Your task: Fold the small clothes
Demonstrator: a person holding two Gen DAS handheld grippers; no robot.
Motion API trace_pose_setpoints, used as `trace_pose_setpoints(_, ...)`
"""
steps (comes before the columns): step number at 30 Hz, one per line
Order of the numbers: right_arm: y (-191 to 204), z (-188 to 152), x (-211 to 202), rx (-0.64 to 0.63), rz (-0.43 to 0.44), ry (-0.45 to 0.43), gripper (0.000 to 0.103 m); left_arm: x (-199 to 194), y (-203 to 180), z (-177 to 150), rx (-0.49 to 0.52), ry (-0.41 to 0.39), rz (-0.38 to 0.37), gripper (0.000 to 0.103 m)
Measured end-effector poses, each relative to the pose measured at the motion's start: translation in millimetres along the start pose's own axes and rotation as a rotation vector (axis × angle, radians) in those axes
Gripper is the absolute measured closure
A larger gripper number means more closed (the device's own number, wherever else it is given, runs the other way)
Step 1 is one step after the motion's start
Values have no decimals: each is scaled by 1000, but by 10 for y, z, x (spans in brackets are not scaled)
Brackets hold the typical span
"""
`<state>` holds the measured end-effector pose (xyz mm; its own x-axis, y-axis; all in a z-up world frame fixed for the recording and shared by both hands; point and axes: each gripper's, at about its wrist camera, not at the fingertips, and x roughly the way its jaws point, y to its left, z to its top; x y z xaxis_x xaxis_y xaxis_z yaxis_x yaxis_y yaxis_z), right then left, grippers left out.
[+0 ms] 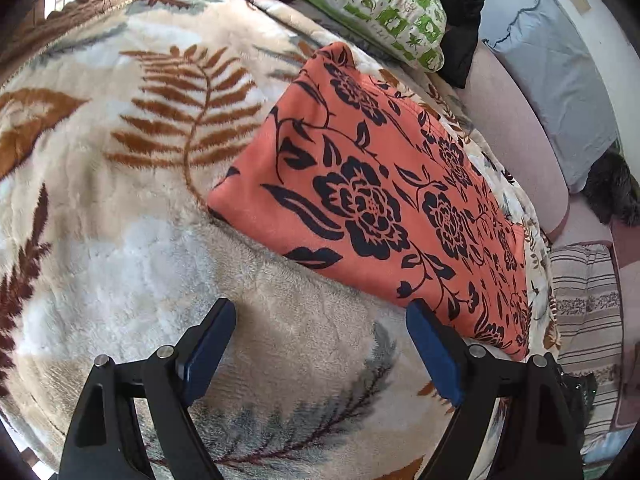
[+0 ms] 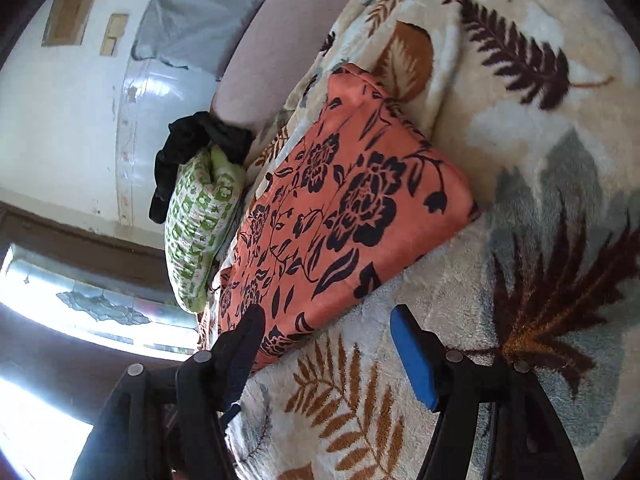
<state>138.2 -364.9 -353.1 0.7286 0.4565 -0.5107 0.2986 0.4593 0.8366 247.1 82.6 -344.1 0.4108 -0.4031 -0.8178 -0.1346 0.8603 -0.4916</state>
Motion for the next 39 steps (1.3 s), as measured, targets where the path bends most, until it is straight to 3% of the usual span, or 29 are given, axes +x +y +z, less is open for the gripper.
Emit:
trace_pose_setpoints(4, -160, 38, 153, 81, 20, -22, 34, 47, 109, 183, -93, -21, -74, 15)
trace_pose_setpoints(7, -250, 118, 250, 128, 31, -48, 35, 109, 151, 333, -162, -8, -150, 6)
trace_pose_setpoints(12, -268, 272, 373, 137, 43, -94, 36, 217, 206, 546, -235, -56, -235, 6)
trace_pose_setpoints(14, -240, 310, 444, 127, 51, -114, 36, 250, 198, 578, -238, -79, -230, 8)
trace_pose_setpoints(16, -212, 339, 513, 115, 59, -133, 36, 252, 122, 579, -205, -103, -195, 19)
trace_pose_setpoints(17, -185, 361, 561, 110, 62, -143, 36, 258, 89, 568, -190, -104, -189, 43)
trace_pose_setpoints(18, -164, 375, 592, 99, 64, -154, 36, 283, 60, 558, -182, -93, -195, 62)
trace_pose_setpoints(20, -107, 399, 640, 68, 72, -185, 43, 341, 40, 528, -171, -79, -194, 63)
trace_pose_setpoints(22, -80, 409, 712, 34, 43, -201, 67, 416, 4, 509, -154, -62, -183, 63)
trace_pose_setpoints(25, -93, 413, 851, 21, 4, -198, 70, 452, 8, 523, -173, -60, -214, 50)
trace_pose_setpoints(27, -56, 445, 892, 6, -11, -193, 70, 453, 45, 551, -207, -62, -245, 48)
trace_pose_setpoints(29, -30, 477, 925, -17, -32, -185, 71, 465, 63, 572, -212, -67, -245, 57)
trace_pose_setpoints(30, 1, 488, 936, -37, -48, -185, 75, 474, 69, 586, -214, -71, -224, 74)
trace_pose_setpoints(34, 83, 467, 899, -92, -109, -204, 86, 469, 72, 589, -208, -80, -223, 82)
trace_pose_setpoints(39, 388, 312, 680, -243, -172, -272, 87, 242, -67, 546, -111, -138, -205, 86)
